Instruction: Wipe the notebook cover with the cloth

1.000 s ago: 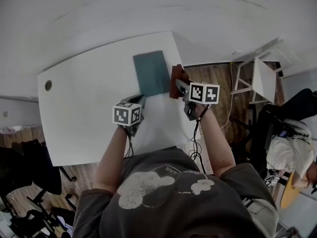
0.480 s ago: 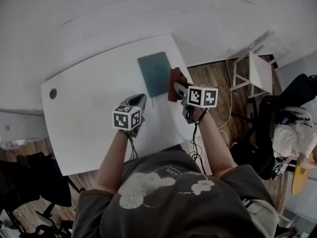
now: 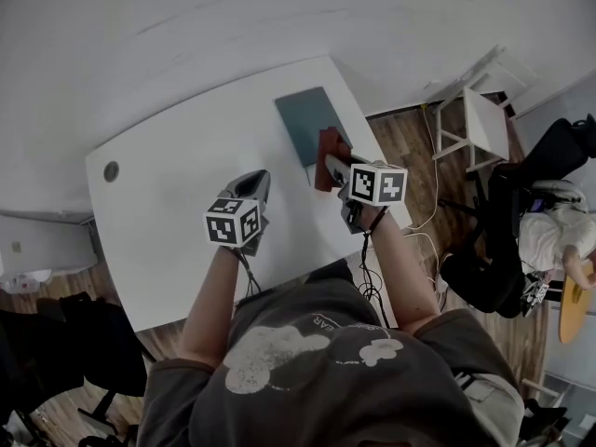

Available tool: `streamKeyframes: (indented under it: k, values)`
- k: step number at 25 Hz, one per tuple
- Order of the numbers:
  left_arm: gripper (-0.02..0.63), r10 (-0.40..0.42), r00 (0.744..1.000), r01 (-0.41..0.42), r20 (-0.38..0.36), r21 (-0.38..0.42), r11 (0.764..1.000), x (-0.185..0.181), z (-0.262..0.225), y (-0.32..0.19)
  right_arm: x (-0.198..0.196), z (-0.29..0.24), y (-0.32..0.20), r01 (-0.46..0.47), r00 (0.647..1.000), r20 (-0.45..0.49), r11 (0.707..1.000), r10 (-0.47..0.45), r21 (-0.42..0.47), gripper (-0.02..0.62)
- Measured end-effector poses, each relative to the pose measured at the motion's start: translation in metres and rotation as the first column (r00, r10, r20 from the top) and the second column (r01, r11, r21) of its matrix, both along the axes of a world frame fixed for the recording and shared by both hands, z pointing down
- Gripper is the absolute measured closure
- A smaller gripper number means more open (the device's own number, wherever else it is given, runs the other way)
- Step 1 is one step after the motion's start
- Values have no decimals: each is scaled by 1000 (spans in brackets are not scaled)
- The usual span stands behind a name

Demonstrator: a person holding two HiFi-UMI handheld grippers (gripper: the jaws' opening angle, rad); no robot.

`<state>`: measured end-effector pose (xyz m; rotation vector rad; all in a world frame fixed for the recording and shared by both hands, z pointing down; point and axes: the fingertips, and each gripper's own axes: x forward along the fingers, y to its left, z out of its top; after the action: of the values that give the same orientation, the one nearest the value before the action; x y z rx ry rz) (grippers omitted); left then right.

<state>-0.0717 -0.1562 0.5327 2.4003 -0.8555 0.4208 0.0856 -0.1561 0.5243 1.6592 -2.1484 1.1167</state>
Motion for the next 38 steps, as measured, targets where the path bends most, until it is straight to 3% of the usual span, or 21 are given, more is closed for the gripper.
streamKeyframes:
  k: [14,25,38]
  values:
    - [606,85,996,-84,-34,12,996,-76,-8,49,-79,-5,71,-97,993,-59,995,98,16,488]
    - [606,177,983,-176,-54,27,984,-97,-16,93,-109,-13,129,-173,981,-90,985,174,24,489]
    - [606,169,982,-167,-78,28,985,-89,-22,109,-107,-22,142,-183,978,-82,979,191,92,489]
